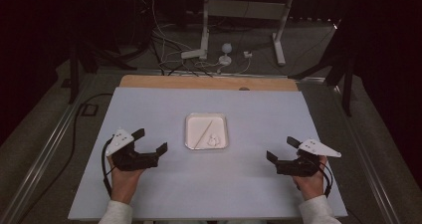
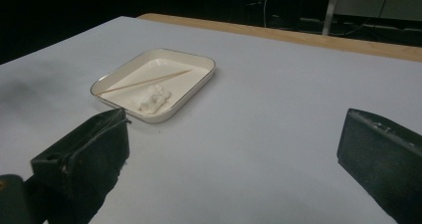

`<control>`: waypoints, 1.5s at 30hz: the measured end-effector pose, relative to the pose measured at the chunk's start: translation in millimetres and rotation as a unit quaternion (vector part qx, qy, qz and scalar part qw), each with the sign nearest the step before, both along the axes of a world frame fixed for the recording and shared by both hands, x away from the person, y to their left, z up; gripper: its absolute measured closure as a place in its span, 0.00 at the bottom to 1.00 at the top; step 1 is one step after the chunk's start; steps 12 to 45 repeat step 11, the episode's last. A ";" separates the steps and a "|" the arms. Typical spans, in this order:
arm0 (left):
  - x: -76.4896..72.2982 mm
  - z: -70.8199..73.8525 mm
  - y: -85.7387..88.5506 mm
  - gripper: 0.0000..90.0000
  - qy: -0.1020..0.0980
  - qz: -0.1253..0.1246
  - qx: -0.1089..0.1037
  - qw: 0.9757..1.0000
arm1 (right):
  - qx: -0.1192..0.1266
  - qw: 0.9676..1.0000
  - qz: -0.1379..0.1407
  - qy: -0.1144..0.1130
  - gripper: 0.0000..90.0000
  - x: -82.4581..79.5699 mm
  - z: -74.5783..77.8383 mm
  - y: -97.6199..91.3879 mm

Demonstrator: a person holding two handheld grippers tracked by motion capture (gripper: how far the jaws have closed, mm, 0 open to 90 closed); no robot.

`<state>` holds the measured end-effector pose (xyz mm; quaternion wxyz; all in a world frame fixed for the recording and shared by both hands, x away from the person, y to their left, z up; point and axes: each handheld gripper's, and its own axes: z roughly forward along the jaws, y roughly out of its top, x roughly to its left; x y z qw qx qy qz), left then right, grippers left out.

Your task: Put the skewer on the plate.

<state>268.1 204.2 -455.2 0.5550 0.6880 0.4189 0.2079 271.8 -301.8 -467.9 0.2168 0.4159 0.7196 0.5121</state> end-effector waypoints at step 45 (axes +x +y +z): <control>-11.9 -3.3 16.8 0.01 -0.016 0.029 -0.002 0.999 | -0.018 1.000 -0.001 -0.015 0.00 -6.1 -5.8 -3.8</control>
